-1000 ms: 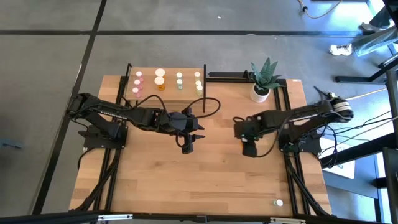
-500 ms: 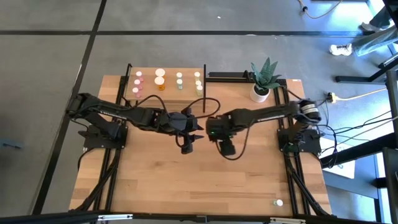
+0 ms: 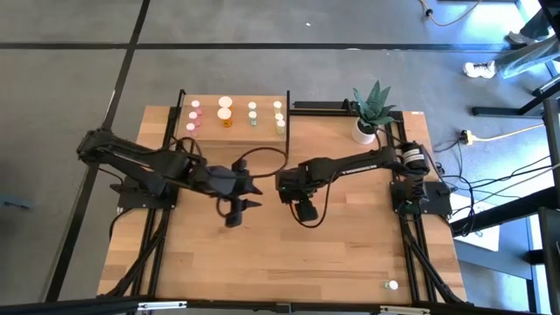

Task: Pick and place medicine bottles onto shelf by color
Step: Put the orange pill bottle on the shelf aligned with the other orange pill bottles

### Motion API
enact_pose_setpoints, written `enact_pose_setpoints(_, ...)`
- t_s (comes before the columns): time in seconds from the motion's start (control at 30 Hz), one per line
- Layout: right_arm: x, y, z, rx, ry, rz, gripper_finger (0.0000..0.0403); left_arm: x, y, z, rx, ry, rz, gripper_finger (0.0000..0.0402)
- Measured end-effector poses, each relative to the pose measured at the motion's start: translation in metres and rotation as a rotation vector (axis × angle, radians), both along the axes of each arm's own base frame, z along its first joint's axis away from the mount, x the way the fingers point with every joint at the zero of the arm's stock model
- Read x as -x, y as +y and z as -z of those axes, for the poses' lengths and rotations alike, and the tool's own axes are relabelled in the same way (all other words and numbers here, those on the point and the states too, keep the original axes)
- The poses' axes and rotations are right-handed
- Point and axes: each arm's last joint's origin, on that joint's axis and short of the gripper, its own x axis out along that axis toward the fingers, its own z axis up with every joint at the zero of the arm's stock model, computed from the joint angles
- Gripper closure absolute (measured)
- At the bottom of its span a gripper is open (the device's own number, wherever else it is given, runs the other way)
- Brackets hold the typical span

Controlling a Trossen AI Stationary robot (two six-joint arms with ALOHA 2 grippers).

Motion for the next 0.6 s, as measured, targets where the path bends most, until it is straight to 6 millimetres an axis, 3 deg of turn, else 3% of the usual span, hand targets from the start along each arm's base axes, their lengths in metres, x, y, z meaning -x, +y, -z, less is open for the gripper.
enact_pose_setpoints(0.23,-0.005,0.0,0.013,-0.007,0.017,-0.001,0.0193,0.02,-0.008,-0.016,0.014,-0.058,0.047,0.0258)
enact_pose_setpoints(0.6,-0.005,-0.001,0.017,0.026,0.028,0.007,0.0165,0.02,-0.01,-0.014,0.007,-0.049,0.053,0.0258)
